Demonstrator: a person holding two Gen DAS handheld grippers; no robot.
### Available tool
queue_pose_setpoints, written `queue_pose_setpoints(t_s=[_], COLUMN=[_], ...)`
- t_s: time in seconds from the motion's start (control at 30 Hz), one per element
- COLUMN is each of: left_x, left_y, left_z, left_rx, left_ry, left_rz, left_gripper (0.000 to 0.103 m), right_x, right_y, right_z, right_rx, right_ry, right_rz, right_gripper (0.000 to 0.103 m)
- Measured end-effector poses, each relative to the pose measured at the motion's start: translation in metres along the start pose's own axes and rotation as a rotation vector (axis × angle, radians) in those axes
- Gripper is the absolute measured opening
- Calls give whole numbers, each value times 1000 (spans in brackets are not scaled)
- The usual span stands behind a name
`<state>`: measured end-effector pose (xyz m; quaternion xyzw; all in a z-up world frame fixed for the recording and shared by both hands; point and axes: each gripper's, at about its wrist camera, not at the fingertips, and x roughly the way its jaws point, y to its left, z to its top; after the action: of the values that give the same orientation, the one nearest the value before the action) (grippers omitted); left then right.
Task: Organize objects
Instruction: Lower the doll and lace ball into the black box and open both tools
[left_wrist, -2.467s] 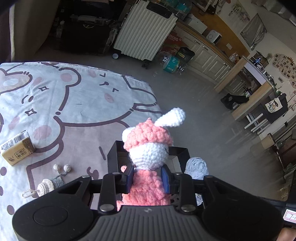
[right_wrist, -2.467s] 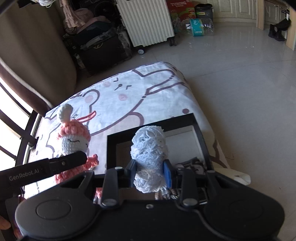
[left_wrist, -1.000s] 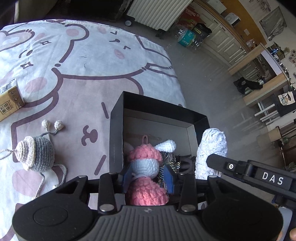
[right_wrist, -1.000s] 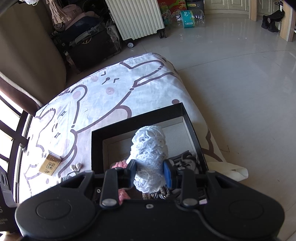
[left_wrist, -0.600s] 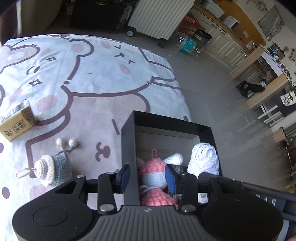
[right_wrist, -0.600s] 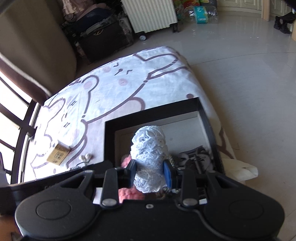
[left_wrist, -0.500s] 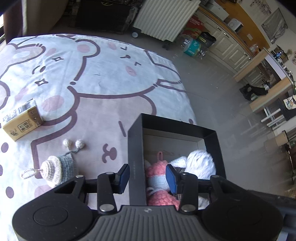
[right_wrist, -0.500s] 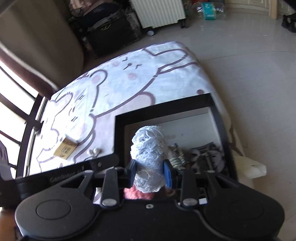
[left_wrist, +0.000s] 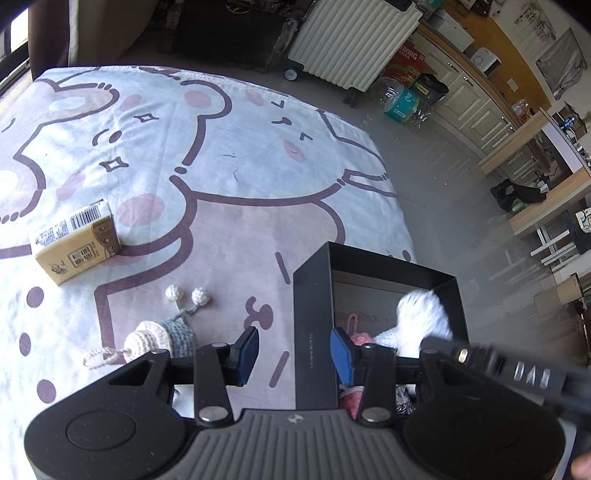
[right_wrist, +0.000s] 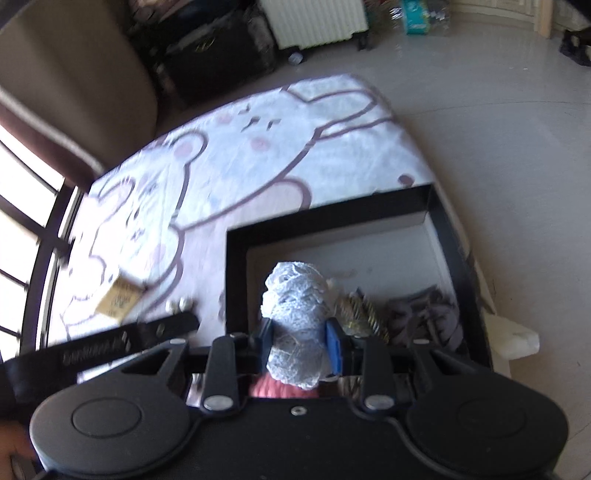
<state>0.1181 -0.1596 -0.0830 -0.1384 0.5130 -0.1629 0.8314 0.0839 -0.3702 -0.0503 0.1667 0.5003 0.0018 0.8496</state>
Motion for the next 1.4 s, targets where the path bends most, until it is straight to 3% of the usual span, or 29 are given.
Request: queue_pose_setpoints(t_s=[0.17, 0.3, 0.57, 0.73, 0.87, 1.07, 1.33, 1.4], left_x=[-4, -4, -1, 3, 4, 3, 1, 2], left_y=[8, 16, 24, 27, 27, 23, 13, 12], left_z=[2, 4, 6, 5, 5, 4, 4, 3], left_rx=[36, 46, 42, 48, 69, 92, 130, 135], left_ry=[-11, -14, -4, 10, 17, 16, 9, 13], left_rz=[0, 1, 0, 9, 13, 13, 9, 11], left_gripper=[44, 44, 44, 44, 44, 44, 44, 44], right_x=[0, 7, 40, 57, 65, 69, 58, 61], right_y=[-15, -25, -40, -31, -31, -37, -45, -46], right_z=[15, 23, 23, 15, 13, 13, 15, 16], right_rx=[57, 2, -119, -248, -229, -187, -145, -136], right_ry=[-144, -217, -112, -76, -68, -78, -170, -156], right_rz=[-64, -140, -218, -332, -365, -369, -315, -309], right_gripper=[32, 32, 31, 31, 31, 35, 29, 29])
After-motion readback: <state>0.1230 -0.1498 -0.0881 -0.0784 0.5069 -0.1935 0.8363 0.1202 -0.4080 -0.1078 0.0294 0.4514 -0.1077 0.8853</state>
